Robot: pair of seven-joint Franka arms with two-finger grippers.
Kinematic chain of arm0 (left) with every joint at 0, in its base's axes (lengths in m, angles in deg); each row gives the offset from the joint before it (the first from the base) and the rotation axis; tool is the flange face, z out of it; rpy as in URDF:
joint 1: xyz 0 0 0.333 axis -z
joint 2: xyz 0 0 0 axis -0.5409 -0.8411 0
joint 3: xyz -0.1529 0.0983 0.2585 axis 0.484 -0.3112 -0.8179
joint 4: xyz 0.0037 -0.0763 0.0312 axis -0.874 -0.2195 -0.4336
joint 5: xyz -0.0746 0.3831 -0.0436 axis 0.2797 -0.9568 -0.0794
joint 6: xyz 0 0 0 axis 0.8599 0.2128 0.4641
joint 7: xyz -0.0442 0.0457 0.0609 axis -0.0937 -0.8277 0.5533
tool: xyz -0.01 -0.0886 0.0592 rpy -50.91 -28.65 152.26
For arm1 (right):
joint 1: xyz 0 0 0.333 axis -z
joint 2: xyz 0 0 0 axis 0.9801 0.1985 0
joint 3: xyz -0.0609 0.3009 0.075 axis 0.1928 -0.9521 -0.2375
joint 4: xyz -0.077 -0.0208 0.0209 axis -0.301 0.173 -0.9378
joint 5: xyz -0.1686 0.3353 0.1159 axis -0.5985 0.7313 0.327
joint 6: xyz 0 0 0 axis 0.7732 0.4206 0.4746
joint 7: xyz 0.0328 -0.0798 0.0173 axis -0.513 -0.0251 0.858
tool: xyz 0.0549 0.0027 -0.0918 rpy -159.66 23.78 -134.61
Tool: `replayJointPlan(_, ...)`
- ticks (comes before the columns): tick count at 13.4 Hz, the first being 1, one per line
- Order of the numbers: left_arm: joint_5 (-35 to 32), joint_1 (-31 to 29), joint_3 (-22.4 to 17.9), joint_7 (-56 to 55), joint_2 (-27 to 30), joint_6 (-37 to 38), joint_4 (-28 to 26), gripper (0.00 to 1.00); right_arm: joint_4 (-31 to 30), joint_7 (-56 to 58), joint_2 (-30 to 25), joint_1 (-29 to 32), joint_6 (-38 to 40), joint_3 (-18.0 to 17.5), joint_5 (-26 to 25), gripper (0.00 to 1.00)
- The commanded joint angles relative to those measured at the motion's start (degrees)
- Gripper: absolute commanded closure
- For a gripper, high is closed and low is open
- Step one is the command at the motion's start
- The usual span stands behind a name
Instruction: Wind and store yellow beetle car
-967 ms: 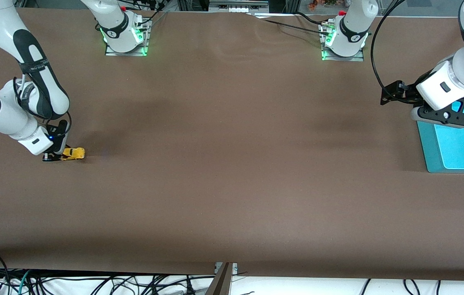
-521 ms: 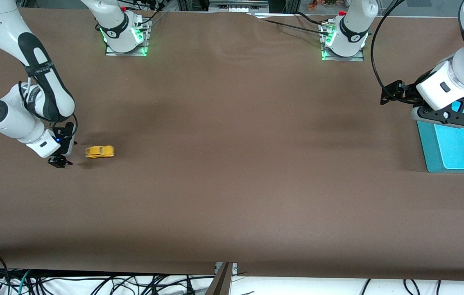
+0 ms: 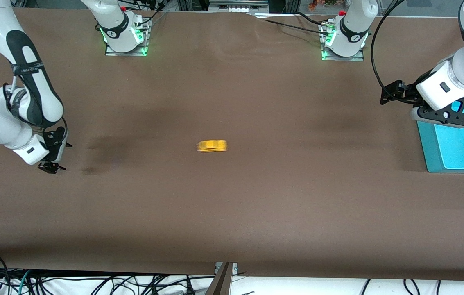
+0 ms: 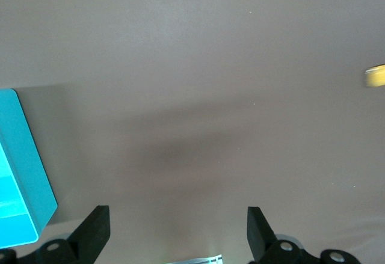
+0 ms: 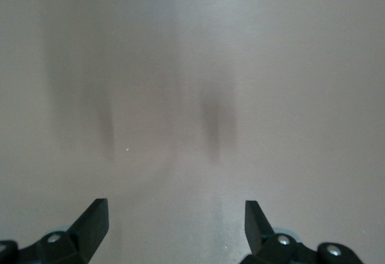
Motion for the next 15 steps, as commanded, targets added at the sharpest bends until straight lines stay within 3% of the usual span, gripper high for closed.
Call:
replayJointPlan(1, 1.42, -0.22, -0.06, 0.15, -0.52, 1.0, 1.12, 0.0, 6.02, -10.49, -1.58, 0.48, 8.38, -2.06, 0.94, 0.0)
replayJointPlan(6, 1.42, -0.21, -0.05, 0.15, -0.52, 1.0, 1.21, 0.0, 18.86, -37.54, -1.58, -3.02, 25.26, -4.26, 0.76, 0.0)
replayJointPlan(15, 1.16, -0.91, -0.06, 6.82, -0.52, 2.84, 0.07, 0.0, 22.39, -81.15, -6.14, -11.73, 33.89, -5.58, 0.06, 0.0)
